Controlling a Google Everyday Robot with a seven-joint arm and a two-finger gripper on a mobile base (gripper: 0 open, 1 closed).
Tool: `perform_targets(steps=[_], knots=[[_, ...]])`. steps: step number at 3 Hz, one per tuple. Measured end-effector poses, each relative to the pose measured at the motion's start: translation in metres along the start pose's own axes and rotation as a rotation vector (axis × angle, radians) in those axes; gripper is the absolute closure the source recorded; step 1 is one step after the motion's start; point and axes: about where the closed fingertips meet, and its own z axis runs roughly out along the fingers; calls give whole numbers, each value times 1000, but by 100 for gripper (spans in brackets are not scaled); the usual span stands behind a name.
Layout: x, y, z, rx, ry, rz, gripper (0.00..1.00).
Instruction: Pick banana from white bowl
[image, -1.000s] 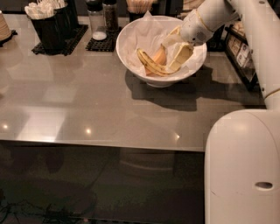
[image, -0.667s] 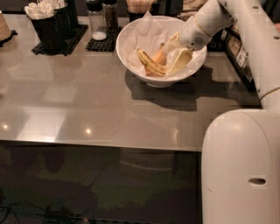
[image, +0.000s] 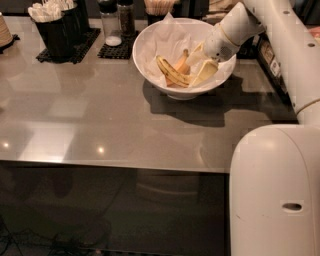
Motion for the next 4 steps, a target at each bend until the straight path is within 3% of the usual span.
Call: perform_targets(steps=[3,4], knots=[[12,5,20,-58,31,42,32],[14,6,27,-78,41,49,42]])
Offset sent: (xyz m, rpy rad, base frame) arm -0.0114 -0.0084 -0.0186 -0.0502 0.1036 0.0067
